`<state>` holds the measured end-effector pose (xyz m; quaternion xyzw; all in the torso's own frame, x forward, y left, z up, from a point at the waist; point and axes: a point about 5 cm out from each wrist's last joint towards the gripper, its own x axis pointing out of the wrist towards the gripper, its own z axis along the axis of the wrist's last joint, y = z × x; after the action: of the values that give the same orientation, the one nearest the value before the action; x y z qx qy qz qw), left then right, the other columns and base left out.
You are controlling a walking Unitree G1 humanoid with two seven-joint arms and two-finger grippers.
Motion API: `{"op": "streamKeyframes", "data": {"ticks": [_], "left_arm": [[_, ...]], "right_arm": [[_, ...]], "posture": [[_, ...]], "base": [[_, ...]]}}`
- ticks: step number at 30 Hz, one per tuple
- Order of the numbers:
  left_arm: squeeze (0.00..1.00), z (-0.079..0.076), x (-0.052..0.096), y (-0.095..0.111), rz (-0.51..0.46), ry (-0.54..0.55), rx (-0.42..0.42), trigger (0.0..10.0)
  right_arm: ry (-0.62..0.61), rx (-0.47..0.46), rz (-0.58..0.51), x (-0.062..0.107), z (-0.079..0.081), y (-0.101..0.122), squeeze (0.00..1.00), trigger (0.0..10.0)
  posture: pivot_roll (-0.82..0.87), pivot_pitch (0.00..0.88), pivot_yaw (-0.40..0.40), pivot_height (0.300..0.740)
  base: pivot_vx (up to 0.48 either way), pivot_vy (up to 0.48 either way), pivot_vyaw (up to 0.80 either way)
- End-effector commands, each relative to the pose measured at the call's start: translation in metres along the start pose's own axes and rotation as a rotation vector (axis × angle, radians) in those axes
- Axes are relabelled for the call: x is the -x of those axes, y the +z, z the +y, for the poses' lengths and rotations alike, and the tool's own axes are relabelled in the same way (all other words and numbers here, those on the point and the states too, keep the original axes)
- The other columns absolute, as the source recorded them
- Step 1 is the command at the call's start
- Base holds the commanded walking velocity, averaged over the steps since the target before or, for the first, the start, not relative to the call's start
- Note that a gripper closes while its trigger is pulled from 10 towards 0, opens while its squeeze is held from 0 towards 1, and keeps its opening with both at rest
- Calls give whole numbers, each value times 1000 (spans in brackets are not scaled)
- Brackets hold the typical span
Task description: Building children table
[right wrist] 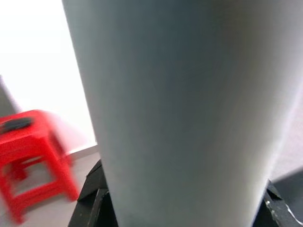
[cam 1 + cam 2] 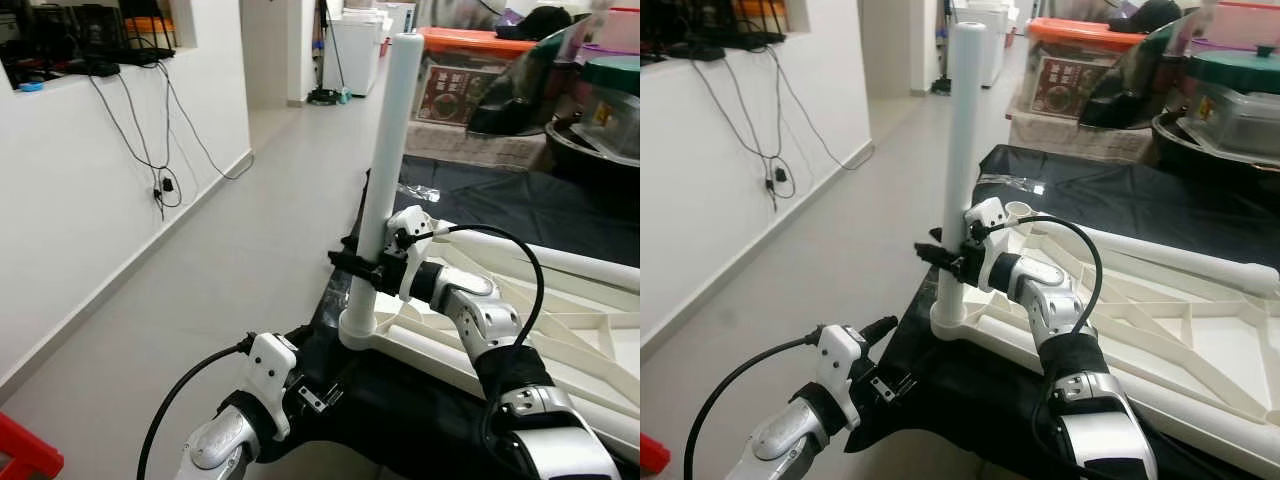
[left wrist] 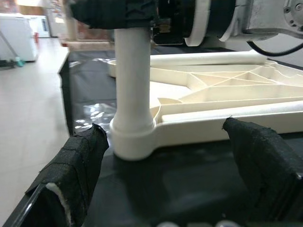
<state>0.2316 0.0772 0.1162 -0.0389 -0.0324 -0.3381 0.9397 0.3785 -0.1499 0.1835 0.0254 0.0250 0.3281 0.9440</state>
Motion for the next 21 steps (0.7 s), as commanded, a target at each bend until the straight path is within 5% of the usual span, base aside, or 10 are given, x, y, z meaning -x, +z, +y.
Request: {"op": "streamKeyframes", "data": {"ticks": [1,4,6,7,8,9,11,18,19,21], "left_arm": [[0,0,1,2,-20,12,-15,10000],[0,1,1,3,-25,20,-14,10000],[0,1,2,3,-28,26,-15,10000],[0,1,2,3,-28,26,-15,10000],[0,1,2,2,-27,27,-16,10000],[0,1,2,2,-27,27,-16,10000],[0,1,2,2,-23,23,-18,10000],[0,0,2,0,-15,17,-16,10000],[0,0,2,0,-15,16,-15,10000],[0,0,2,0,-15,16,-15,10000]], "right_arm": [[-306,-91,17,11,-26,-11,0,0],[-505,-87,15,17,-36,-13,0,0],[-795,-117,-5,32,-49,-17,0,0],[-795,-117,-5,32,-49,-17,0,0],[-966,-127,-40,43,-51,-18,0,0],[-966,-127,-40,43,-51,-18,0,0],[-1181,-151,-77,54,-44,-22,0,0],[-1200,-205,-97,43,-23,-21,0,0],[-1160,-225,-118,34,-17,-18,0,9255],[-1160,-225,-118,34,-17,-18,0,9255]], "posture": [[27,3,-60,740],[27,3,-60,740],[27,1,-60,740],[27,1,-60,740],[27,0,-60,740],[27,0,-60,740],[28,0,-60,740],[30,0,-61,740],[29,0,-62,740],[29,0,-62,740]], "base": [[0,0,0],[0,0,0],[0,0,0],[0,0,0],[0,0,0],[0,0,0],[0,0,0],[0,0,0],[0,0,0],[0,0,0]]}}
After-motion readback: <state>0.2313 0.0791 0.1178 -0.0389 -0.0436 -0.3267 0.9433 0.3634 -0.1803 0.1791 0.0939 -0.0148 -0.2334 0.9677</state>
